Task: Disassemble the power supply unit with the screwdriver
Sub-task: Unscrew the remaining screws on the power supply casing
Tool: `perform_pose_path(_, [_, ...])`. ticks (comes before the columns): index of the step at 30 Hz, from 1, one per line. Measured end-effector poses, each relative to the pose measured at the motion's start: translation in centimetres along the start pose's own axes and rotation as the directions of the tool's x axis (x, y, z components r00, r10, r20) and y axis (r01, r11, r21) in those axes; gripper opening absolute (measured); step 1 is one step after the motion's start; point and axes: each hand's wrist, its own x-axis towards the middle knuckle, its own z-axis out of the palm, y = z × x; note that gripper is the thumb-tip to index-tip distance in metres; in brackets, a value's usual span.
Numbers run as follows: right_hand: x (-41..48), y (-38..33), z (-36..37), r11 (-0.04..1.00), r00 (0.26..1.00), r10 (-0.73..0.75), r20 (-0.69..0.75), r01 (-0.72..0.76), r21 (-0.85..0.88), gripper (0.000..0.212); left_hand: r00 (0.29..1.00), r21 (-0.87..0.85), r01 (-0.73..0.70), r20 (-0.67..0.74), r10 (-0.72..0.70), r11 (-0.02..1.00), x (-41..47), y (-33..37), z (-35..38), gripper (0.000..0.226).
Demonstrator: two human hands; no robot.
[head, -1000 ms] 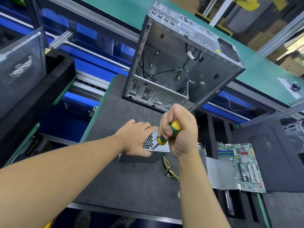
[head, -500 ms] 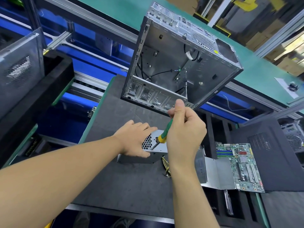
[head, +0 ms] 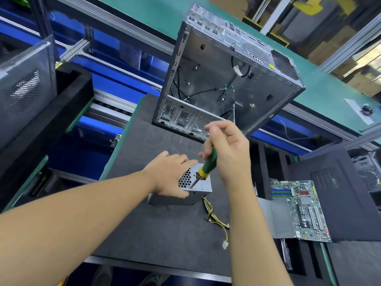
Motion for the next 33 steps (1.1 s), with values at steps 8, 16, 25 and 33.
perform_pose_path(8, [-0.6,1.3,0.6,0.979,0.854,0.187,-0.486,-0.204,0.018,0.039,0.999,0.004,0.029,0.028,-0.029,1.0,0.1,-0.1,0.3,0.1])
perform_pose_path(16, [-0.6,2.6,-0.5,0.953,0.941,-0.039,0.336,-0.066,0.296,0.022,0.999,-0.009,-0.02,-0.034,0.019,1.0,-0.1,0.0,0.1,0.064])
perform_pose_path(25, [0.1,2.7,-1.2,0.966,0.944,0.192,-0.267,-0.134,0.222,0.029,0.999,0.001,0.024,0.036,-0.024,1.0,0.2,-0.2,0.6,0.103])
perform_pose_path(33, [-1.6,2.3,0.9,0.972,0.993,0.066,-0.093,-0.043,0.23,0.021,1.0,0.031,0.006,0.002,-0.006,1.0,0.1,0.1,0.3,0.082])
